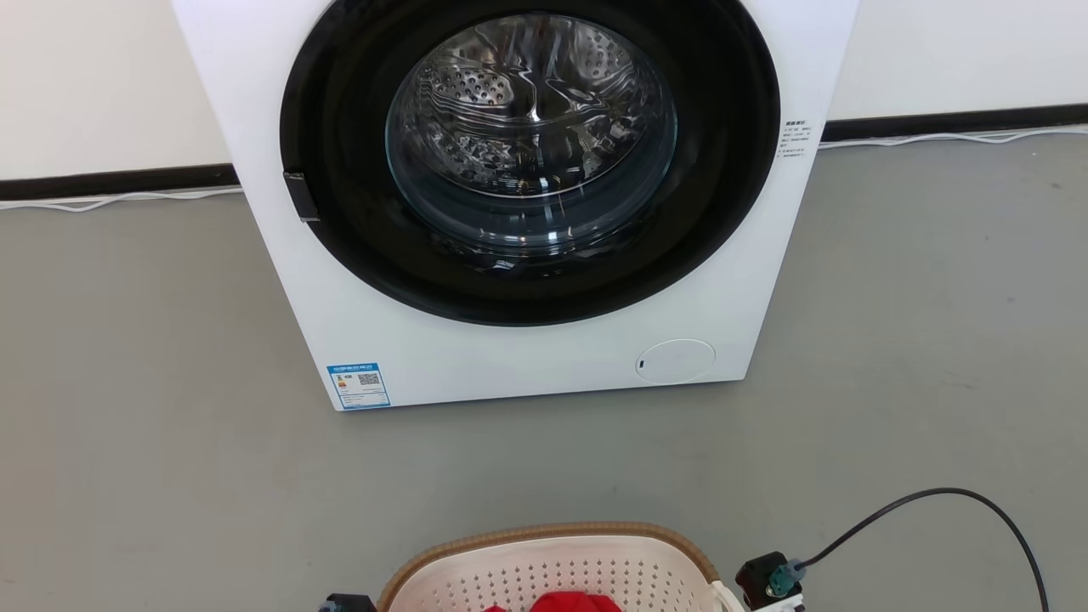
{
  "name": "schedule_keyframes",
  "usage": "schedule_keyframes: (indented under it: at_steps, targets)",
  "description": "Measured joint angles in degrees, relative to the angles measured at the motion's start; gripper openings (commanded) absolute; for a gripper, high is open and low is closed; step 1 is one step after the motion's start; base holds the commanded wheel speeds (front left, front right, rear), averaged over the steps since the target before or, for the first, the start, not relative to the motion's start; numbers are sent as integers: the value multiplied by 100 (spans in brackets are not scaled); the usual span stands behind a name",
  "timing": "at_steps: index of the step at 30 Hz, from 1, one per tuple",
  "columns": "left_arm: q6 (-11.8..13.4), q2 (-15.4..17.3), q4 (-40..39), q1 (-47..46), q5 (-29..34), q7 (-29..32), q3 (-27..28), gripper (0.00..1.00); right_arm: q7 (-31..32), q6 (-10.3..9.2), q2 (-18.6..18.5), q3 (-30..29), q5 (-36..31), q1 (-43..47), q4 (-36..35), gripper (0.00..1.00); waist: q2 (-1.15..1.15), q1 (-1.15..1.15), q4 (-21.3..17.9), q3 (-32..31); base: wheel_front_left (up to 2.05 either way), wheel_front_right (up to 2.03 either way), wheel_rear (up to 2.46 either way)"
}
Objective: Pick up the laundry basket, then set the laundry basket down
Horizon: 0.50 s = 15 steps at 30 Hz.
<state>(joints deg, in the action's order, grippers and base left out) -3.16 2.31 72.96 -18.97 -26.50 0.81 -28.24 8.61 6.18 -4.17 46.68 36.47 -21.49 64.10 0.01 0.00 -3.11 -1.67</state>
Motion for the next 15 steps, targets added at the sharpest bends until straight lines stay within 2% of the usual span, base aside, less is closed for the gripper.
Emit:
schedule_keyframes:
  at_steps: [15]
  targets:
    - [109,4,-75,74,-379,27,-328,0,-2,-13,-12,159,149,-4,82,0,0,0,-7,17,0,0,0]
